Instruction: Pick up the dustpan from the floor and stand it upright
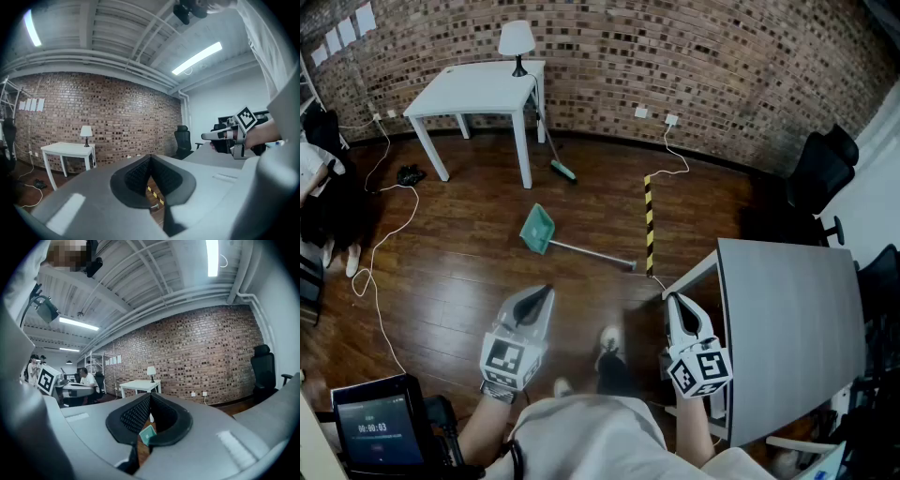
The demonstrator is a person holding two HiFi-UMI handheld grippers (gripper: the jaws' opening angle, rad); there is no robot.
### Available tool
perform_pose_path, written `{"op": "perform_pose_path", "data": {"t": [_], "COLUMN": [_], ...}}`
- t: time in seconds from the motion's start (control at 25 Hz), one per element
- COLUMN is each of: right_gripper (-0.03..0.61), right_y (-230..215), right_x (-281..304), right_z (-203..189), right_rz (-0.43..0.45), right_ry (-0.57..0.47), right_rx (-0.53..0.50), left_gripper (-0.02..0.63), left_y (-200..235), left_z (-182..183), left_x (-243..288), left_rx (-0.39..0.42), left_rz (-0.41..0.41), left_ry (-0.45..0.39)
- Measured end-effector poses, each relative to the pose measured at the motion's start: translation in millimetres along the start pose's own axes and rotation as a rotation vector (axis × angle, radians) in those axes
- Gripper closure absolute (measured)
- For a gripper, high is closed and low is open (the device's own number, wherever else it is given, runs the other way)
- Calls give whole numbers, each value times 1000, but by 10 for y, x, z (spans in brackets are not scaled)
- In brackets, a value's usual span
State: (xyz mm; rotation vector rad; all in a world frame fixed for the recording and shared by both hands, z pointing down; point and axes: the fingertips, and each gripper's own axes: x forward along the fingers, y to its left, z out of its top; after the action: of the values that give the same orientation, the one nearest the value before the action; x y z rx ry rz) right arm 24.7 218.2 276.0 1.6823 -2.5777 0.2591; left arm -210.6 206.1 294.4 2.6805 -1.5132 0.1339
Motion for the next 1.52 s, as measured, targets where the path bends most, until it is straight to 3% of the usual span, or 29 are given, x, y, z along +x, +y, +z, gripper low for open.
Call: {"op": "perform_pose_path", "data": {"t": [0.24, 0.4, 0.68, 0.84, 1.12, 1.44, 1.52], "right_gripper": [566, 565, 565, 565, 565, 563, 537], "right_y": [-597, -1251, -2063, -2469, -2540, -2563, -2535], "right_x": [446, 998, 1971, 2322, 2833, 3125, 3170], "right_z": [-39, 18, 481, 441, 453, 444, 364], "right_rz": [-9, 3, 72, 67, 69, -25, -39], "right_ry": [5, 17, 11, 6, 46, 6, 22], "right_rx": [-7, 3, 3, 20, -95, -90, -90], "left_gripper": [615, 615, 615, 615, 615, 615, 615], "left_y": [-9, 17, 294, 368, 735, 1111, 1203], "left_z": [-136, 29, 376, 294, 156, 19, -91], "left_x": [667, 1465, 2763, 3208, 3607, 3836, 3858], "left_rx": [6, 3, 15, 34, 32, 29, 13], "left_rz": [-23, -26, 15, 22, 53, 19, 16], "left_ry": [17, -14, 17, 32, 106, 117, 140]}}
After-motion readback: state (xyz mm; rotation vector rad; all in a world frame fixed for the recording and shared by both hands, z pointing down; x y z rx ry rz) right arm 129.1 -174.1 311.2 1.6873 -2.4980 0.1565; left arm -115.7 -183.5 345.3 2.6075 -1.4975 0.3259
